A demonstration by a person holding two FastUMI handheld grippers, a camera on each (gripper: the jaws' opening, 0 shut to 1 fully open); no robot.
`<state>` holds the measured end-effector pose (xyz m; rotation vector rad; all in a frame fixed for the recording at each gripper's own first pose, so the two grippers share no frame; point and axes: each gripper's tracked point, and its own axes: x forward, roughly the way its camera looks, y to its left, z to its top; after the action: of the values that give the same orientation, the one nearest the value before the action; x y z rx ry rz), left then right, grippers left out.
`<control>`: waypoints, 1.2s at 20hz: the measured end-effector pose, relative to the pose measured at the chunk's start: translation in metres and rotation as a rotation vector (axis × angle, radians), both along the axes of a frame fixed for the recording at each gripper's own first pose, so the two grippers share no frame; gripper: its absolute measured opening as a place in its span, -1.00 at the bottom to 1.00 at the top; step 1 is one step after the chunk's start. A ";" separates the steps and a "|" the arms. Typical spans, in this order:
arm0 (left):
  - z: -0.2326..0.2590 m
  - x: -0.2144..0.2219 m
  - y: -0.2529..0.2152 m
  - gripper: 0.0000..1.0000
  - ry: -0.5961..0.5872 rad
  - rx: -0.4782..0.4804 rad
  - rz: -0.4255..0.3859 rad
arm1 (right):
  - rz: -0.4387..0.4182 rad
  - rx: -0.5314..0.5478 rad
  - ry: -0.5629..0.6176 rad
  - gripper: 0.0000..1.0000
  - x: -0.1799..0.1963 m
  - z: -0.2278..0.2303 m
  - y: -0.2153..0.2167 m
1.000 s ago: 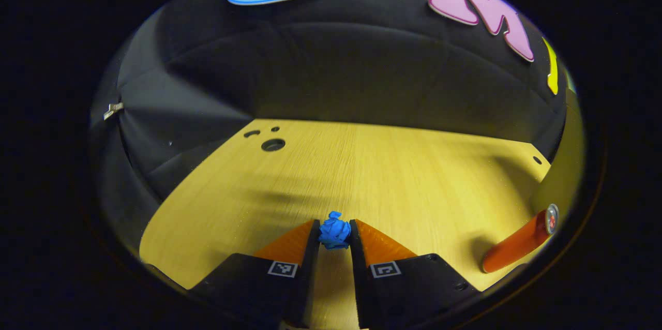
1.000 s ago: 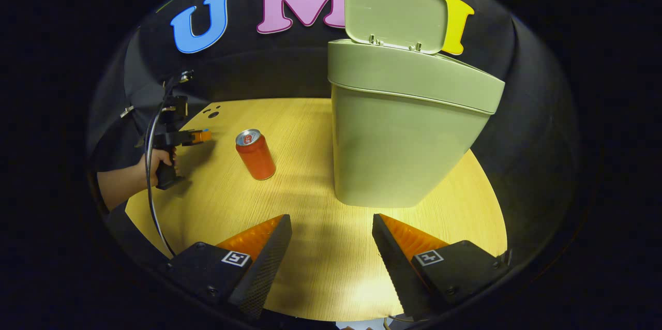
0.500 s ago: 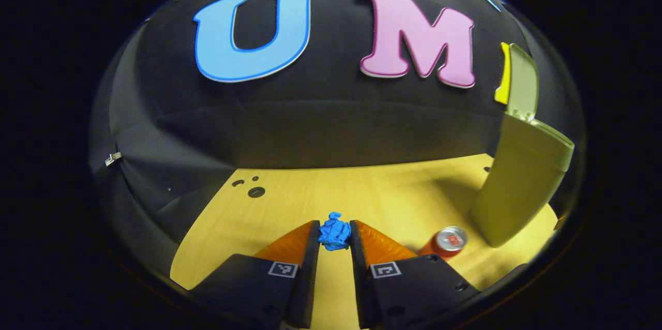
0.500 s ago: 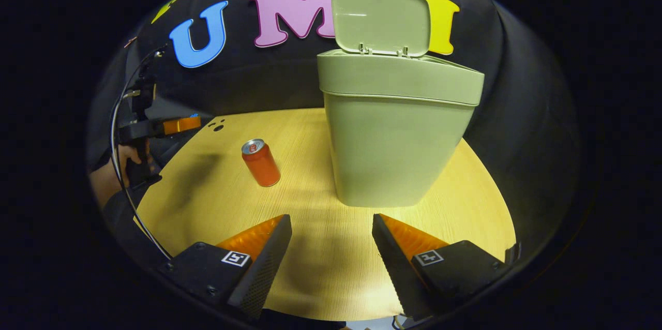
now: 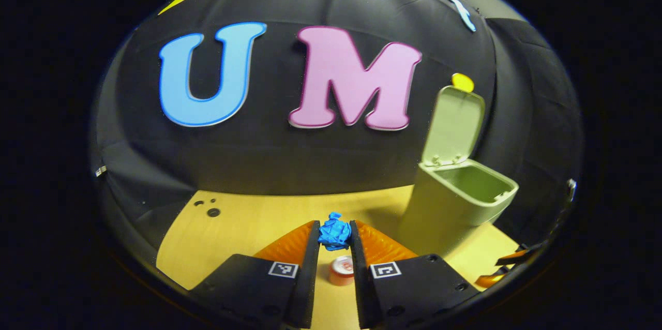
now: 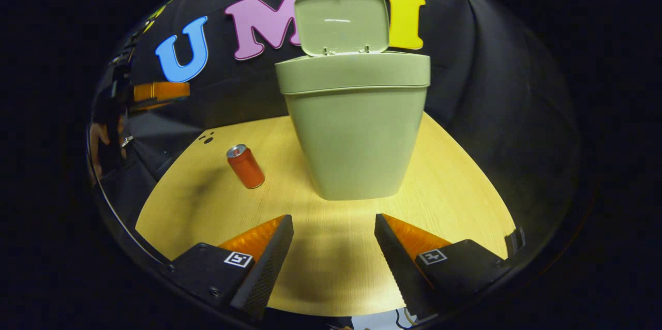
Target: Press the lid of the desktop garbage bin to open it, pick up the crumpled paper on the desktop and throw it into the bin, then pick up the pop can on the desktop and drop it into the bin, and finally close the garbage bin lid.
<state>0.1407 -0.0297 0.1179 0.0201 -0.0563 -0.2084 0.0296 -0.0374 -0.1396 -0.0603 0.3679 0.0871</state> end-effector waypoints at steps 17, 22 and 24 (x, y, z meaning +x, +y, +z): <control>0.026 0.026 -0.221 -0.26 -0.001 0.095 -0.389 | -0.041 0.058 0.002 0.99 0.007 -0.014 -0.027; 0.016 0.033 -0.231 -0.09 0.019 0.116 -0.410 | -0.051 0.057 0.024 0.98 0.002 -0.022 -0.032; 0.016 0.032 -0.228 0.27 0.007 0.122 -0.406 | -0.057 0.053 0.033 0.98 0.003 -0.024 -0.034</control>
<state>0.1729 -0.2578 0.1340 0.1300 -0.0406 -0.6176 0.0325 -0.0710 -0.1635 0.0036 0.4000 0.0416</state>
